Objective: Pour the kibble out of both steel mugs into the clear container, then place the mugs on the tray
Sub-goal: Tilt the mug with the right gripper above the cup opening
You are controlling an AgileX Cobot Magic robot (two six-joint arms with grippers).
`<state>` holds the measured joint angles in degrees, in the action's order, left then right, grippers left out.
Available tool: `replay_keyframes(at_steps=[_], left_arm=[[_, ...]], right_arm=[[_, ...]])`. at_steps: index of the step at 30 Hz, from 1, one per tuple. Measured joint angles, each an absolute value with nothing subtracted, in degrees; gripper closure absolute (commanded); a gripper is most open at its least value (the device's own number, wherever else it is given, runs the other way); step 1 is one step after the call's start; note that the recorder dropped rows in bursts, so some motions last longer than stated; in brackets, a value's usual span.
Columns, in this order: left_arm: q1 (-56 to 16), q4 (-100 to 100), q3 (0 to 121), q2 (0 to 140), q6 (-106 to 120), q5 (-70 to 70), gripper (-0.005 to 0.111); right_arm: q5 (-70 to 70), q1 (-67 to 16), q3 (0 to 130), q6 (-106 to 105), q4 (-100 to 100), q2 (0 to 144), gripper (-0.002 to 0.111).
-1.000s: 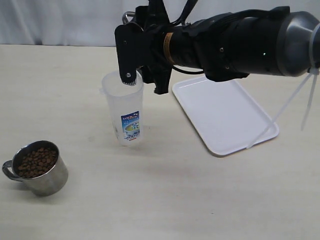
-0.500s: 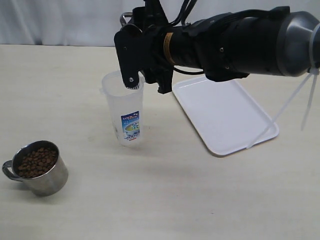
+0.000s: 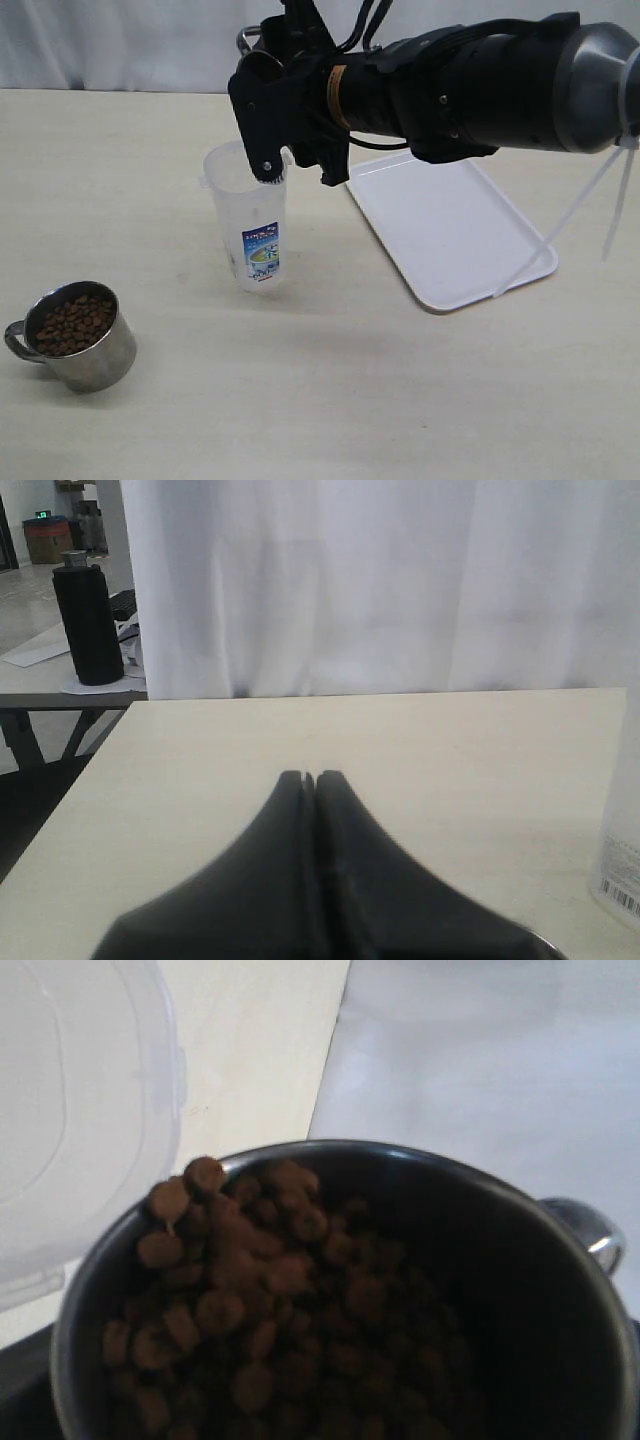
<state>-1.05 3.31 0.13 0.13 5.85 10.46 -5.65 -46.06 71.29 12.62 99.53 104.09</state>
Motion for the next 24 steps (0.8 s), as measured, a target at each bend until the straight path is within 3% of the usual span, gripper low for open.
replay_keyframes(at_steps=[24], left_arm=[[-1.0,3.3,0.1,0.1,5.8,10.5,0.107]], right_arm=[[-5.6,-46.1,71.3,10.2,99.5,104.1,0.104]])
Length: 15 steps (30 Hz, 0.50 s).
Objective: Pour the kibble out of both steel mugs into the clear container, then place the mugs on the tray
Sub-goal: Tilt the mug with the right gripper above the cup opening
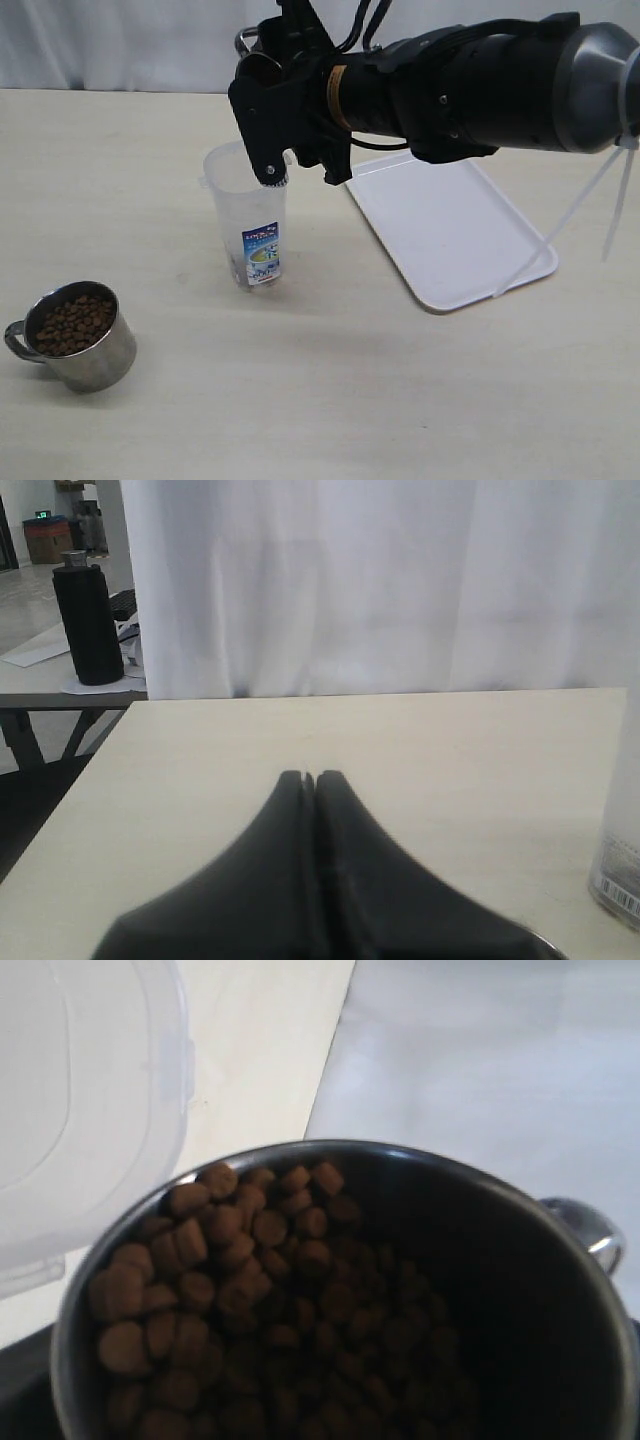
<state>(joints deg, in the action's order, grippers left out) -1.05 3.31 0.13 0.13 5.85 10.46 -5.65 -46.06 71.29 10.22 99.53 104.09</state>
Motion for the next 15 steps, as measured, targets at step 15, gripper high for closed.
replay_keyframes(at_steps=[15], left_arm=[[-1.0,3.3,0.1,0.1,5.8,10.5,0.107]], right_arm=[[-5.6,-46.1,71.3,8.1,99.5,104.1,0.104]])
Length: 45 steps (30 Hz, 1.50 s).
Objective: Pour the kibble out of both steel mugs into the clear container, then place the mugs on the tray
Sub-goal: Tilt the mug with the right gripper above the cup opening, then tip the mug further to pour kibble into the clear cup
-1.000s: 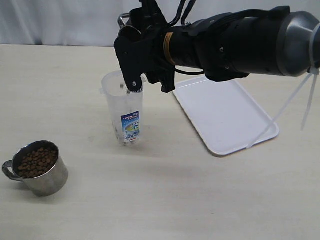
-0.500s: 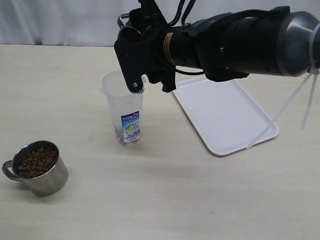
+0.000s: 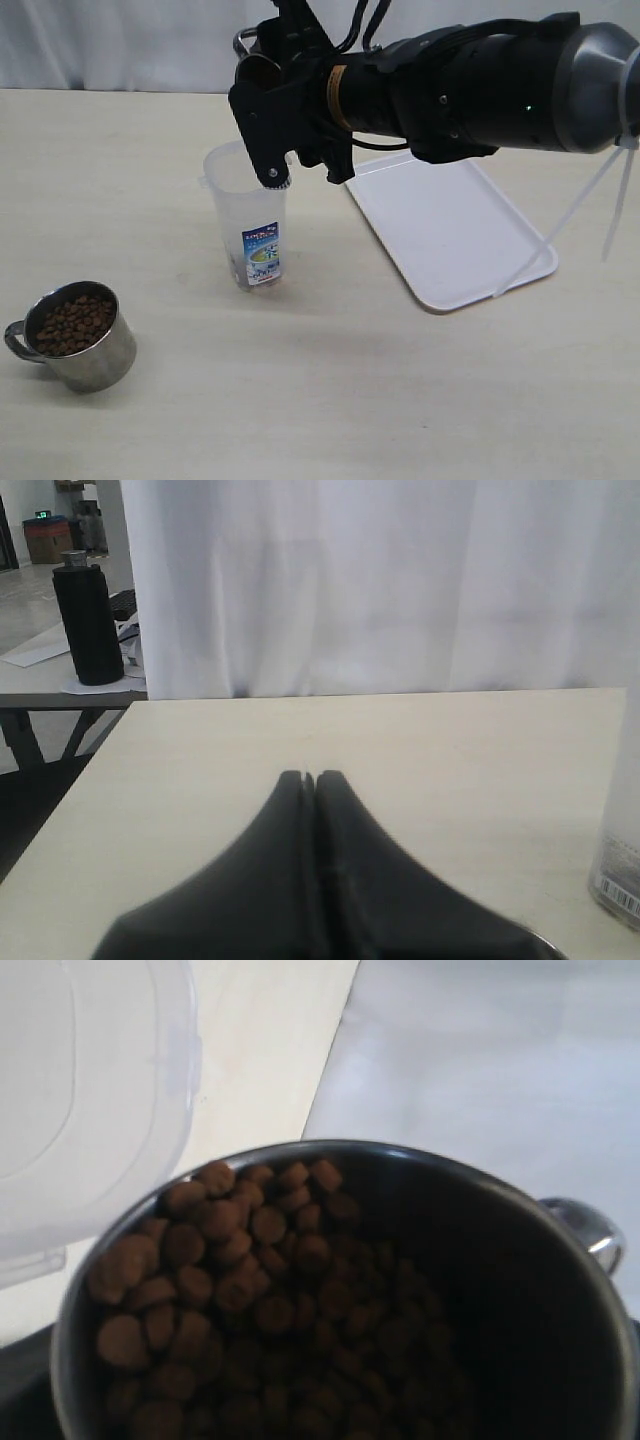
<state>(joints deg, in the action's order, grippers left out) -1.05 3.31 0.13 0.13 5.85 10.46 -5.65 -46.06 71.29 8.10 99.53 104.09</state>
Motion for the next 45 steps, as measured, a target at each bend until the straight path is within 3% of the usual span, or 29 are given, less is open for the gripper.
replay_keyframes(at_steps=[45], left_arm=[[-1.0,3.3,0.1,0.1,5.8,10.5,0.107]], right_arm=[[-10.4,-48.7,71.3,-2.6,99.5,105.2,0.104]])
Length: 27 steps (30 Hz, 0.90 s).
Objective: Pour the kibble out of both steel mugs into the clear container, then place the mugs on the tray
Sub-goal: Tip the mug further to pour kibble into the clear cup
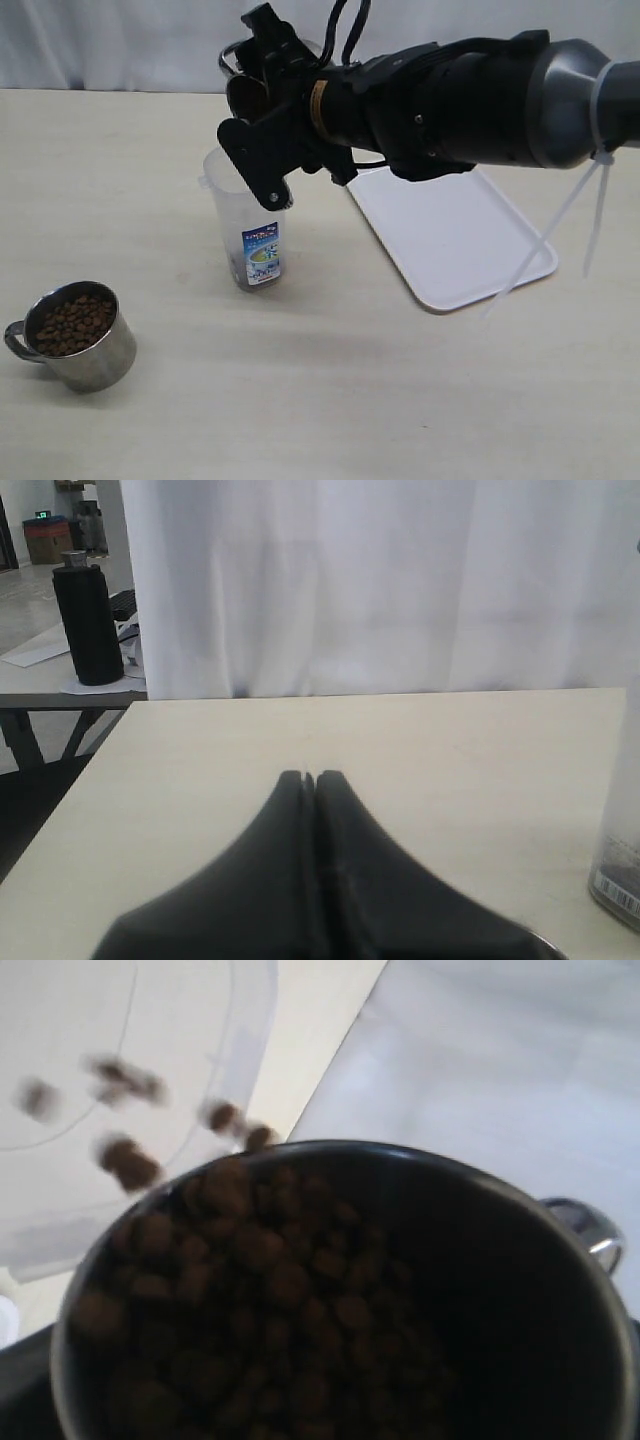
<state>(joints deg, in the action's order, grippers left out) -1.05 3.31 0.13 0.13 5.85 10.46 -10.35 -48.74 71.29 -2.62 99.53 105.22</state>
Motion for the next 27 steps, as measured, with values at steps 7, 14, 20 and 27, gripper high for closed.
replay_keyframes(at_steps=[7,14,20,27], left_arm=[[-1.0,3.3,0.1,0.1,5.8,10.5,0.107],[-1.0,3.3,0.1,0.1,5.8,10.5,0.107],[-1.0,3.3,0.1,0.1,5.8,10.5,0.107],[-1.0,3.3,0.1,0.1,5.8,10.5,0.107]], right_arm=[[-11.2,-48.7,71.3,-3.0,99.5,105.2,0.104],[-12.1,-49.9,71.3,-3.0,99.5,105.2,0.104],[-13.4,-50.1,71.3,-3.1,99.5,105.2,0.104],[-13.4,-50.1,71.3,-3.4,99.4,105.2,0.104]])
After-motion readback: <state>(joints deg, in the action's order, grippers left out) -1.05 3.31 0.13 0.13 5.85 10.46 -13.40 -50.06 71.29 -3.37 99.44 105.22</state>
